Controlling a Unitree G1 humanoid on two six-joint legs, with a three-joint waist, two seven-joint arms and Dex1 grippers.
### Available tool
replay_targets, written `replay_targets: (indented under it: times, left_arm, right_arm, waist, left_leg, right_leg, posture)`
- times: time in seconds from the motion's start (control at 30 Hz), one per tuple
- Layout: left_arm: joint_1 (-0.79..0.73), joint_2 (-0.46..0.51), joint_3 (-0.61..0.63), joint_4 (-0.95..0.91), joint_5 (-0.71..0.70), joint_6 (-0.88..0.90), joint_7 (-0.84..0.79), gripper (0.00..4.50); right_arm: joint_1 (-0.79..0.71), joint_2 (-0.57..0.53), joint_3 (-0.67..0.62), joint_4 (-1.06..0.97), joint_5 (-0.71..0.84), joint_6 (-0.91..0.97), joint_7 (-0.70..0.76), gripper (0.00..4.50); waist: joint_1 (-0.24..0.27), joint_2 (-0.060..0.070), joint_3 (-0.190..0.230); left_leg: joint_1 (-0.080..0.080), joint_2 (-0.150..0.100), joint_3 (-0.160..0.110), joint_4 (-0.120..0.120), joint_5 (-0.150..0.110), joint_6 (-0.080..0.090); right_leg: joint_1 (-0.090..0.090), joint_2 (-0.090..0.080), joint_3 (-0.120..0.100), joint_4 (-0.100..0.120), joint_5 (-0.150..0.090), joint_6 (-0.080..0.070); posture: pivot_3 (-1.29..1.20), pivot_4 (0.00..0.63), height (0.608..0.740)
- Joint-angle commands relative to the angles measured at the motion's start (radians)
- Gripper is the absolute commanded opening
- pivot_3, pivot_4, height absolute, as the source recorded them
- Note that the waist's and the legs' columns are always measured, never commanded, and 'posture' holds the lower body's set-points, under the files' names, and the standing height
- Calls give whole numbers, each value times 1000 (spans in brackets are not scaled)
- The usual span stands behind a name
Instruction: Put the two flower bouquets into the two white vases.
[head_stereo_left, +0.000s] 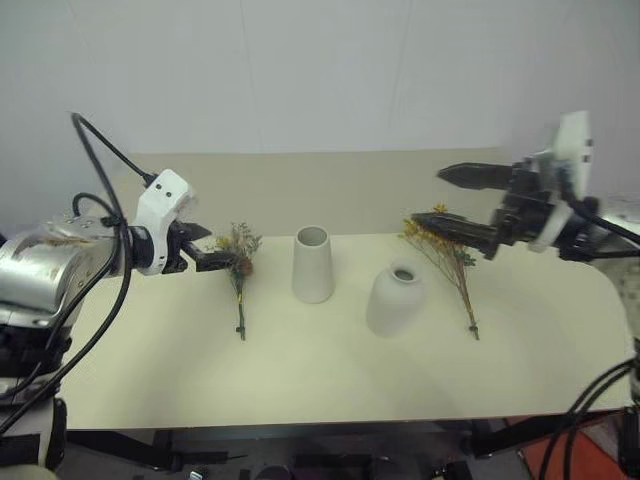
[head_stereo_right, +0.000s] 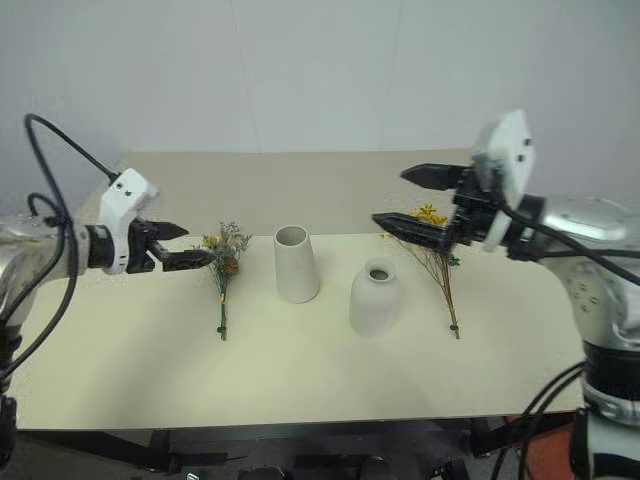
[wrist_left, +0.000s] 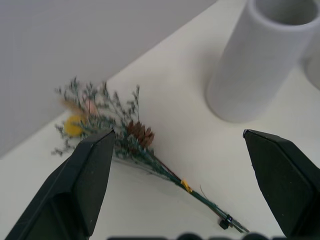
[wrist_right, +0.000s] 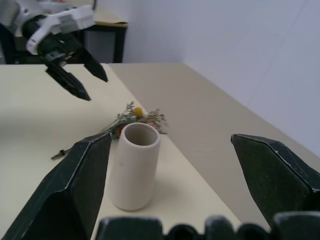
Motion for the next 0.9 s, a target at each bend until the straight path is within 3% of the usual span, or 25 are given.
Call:
replay_targets:
  times: [0.03,0.1,0.17,0.27,0.43,0.6,0.9]
  left_arm:
    - [-35,17,-132,-12,106,-2,39,4456]
    - [-68,-29,-156,35,122,46,68,4456]
    - [-176,-85,-211,178,118,208,66,4456]
    - [-281,-110,-300,294,116,329,49,4456]
    - [-380,-180,-374,494,136,401,102,4456]
    - [-452,-302,-324,755,169,401,205,4456]
    - [-511,-470,-168,928,248,401,376,4456]
  right_arm:
    - [-82,33,52,50,-53,-31,28,4500]
    - [-128,65,77,85,-72,-34,34,4500]
    - [-158,99,92,114,-86,-39,43,4500]
    - [-171,124,101,132,-102,-51,67,4500]
    - [-173,149,91,139,-113,-62,81,4500]
    - [-157,160,70,127,-108,-65,83,4500]
    - [-134,175,35,105,-94,-59,74,4500]
  waist:
    - [-3,0,0]
    - [-5,0,0]
    - [-3,0,0]
    - [-5,0,0]
    - [-14,0,0]
    - [-18,0,0]
    - [-16,0,0]
  left_leg:
    - [0,0,0,0,0,0]
    - [0,0,0,0,0,0]
    - [-1,-1,-1,0,0,-1]
    - [-2,-2,-2,1,0,-1]
    - [-5,-3,-3,1,1,-1]
    - [-5,-3,-3,1,2,-3]
    - [-11,-4,-2,2,2,-4]
  right_leg:
    - [0,0,0,0,0,0]
    - [-1,0,0,1,0,-1]
    - [-1,0,0,1,0,-1]
    - [-2,0,-2,2,0,-1]
    - [-4,-1,-1,4,1,0]
    - [-6,-1,-1,3,1,0]
    - [-13,-3,0,6,1,-1]
  posture:
    - [0,150,740]
    - [0,150,740]
    - [0,150,740]
    - [0,150,740]
    - [0,150,740]
    - [0,150,740]
    - [0,150,740]
